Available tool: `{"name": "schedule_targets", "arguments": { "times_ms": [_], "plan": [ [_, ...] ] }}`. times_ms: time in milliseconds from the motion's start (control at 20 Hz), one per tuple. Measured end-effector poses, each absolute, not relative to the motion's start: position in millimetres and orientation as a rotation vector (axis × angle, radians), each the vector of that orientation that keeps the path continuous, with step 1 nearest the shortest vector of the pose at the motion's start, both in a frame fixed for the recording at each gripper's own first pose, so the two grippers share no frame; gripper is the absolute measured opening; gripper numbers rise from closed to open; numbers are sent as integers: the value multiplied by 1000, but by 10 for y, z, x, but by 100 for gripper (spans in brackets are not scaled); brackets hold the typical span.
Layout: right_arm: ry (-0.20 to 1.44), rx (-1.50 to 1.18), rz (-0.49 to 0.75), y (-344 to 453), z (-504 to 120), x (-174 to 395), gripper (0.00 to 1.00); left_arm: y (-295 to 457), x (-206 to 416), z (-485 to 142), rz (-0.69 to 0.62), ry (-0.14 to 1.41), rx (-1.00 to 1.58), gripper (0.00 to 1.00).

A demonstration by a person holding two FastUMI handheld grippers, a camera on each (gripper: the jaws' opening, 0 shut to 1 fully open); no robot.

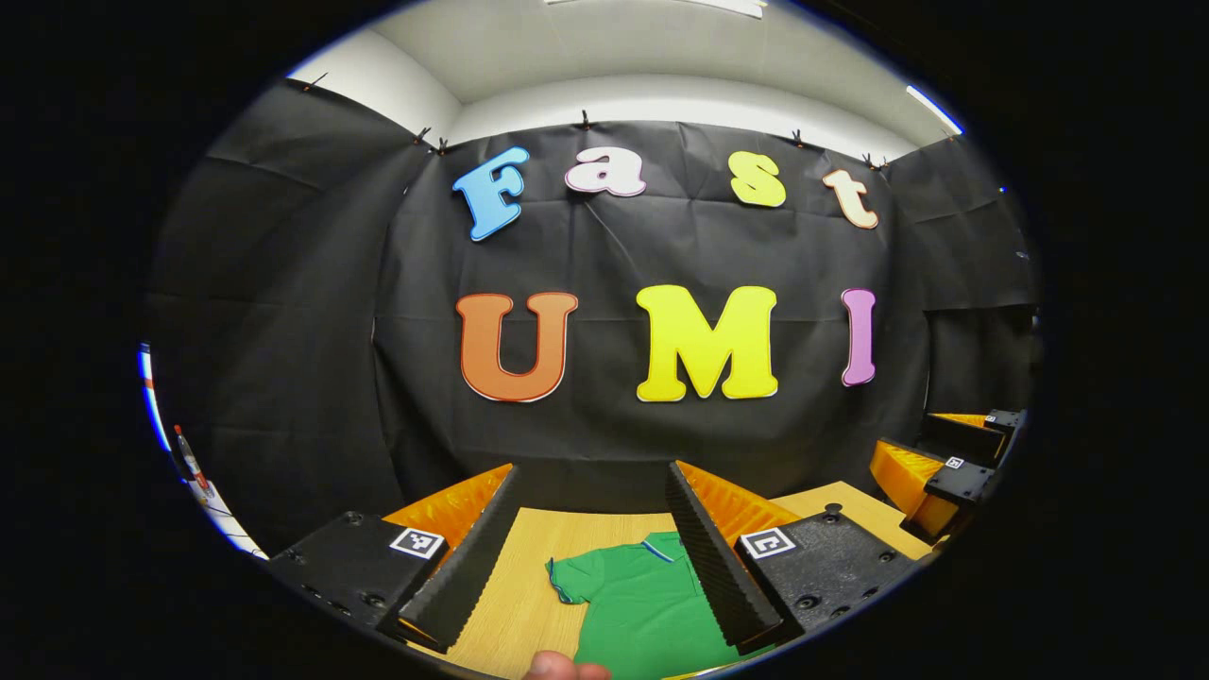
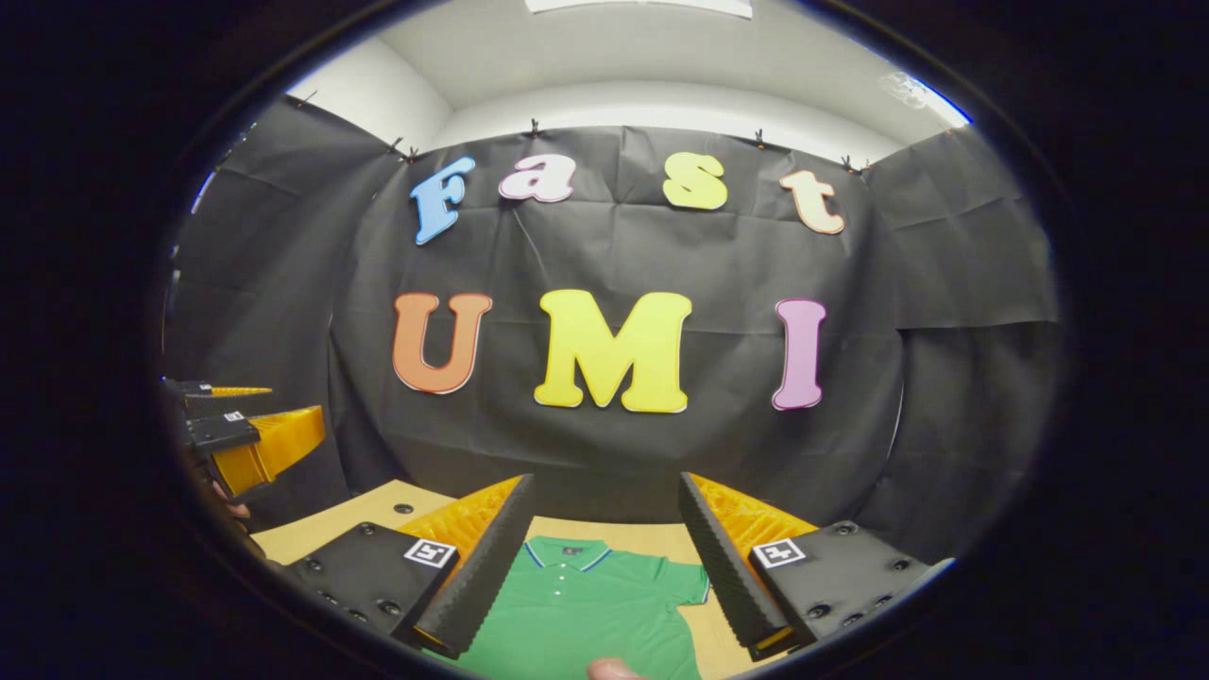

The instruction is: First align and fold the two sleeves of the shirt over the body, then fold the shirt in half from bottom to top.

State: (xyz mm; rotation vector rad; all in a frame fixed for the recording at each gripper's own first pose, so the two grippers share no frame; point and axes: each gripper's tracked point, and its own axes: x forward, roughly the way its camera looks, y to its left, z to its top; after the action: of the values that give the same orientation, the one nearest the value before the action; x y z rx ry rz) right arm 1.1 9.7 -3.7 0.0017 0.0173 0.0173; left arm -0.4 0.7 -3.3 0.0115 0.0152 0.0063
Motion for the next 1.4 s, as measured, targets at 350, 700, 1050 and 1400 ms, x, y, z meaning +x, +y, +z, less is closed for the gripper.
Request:
{"name": "schedule_targets", "arguments": {
  "times_ms": [350, 700, 1050, 1400],
  "plan": [
    [23, 2, 13, 37, -57, 56, 98, -5, 32, -66, 9, 21, 9, 98],
    [33, 0, -2, -78, -108, 128, 98, -21, 60, -109, 6, 33, 15, 98],
    [53, -8, -5, -195, -176, 195, 98, -96, 68, -120, -15, 42, 23, 98],
    [133, -14, -33, -499, -436, 275, 98, -251, 53, -221, -72, 69, 7, 98]
  ]
}}
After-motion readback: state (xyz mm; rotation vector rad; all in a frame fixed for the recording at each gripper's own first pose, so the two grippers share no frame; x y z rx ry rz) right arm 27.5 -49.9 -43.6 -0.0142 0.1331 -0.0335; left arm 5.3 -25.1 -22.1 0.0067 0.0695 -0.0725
